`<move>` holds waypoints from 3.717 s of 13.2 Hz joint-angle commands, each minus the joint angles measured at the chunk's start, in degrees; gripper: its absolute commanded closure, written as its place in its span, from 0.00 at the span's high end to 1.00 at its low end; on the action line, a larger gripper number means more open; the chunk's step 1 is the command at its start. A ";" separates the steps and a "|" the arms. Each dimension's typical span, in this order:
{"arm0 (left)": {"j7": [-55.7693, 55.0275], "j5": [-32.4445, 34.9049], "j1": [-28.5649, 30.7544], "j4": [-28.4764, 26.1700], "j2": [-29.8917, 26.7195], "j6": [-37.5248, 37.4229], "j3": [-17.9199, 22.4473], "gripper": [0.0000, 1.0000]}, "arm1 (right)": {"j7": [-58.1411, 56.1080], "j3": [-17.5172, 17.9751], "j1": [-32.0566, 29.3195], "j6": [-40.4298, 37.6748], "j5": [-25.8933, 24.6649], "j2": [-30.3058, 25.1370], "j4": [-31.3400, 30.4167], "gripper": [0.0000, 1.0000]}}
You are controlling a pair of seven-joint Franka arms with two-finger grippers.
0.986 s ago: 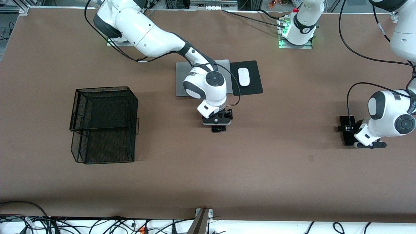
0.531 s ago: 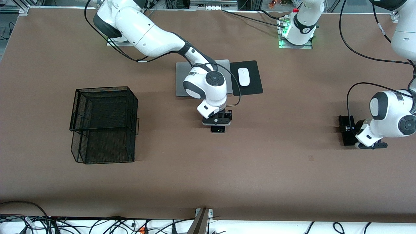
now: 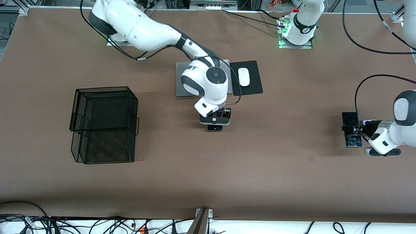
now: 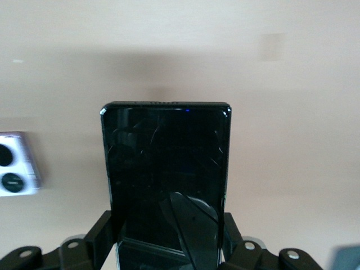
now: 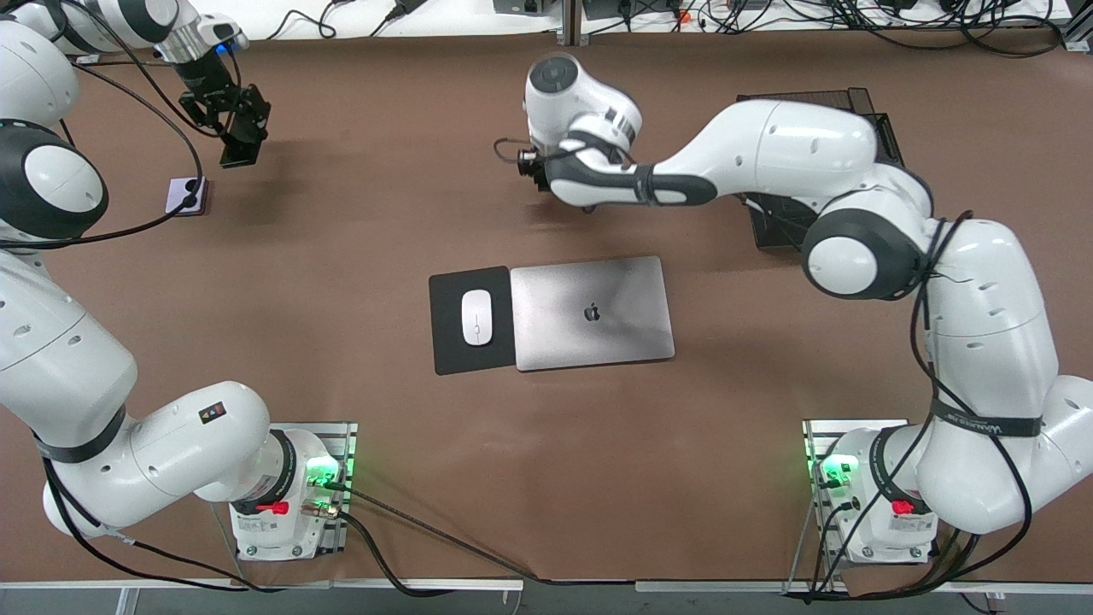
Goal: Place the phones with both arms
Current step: 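Lower the flip phone into the basket while the left gripper carries the tall phone, then place the tall phone by the laptop while the right gripper withdraws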
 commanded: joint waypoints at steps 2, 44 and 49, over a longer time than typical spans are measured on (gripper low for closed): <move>-1.90 -3.78 -1.17 2.74 0.22 -2.81 -5.52 0.42 | -4.97 6.68 -5.16 -13.12 0.50 -6.55 0.79 0.12; -23.28 12.27 -12.72 -0.25 -0.92 -8.45 4.74 1.00 | -66.17 -46.06 -10.18 -14.01 34.61 -47.17 -36.49 1.00; -2.57 16.87 1.43 -5.86 -0.92 9.11 4.74 1.00 | -49.51 -32.80 -10.18 -14.73 34.43 -46.55 -32.09 1.00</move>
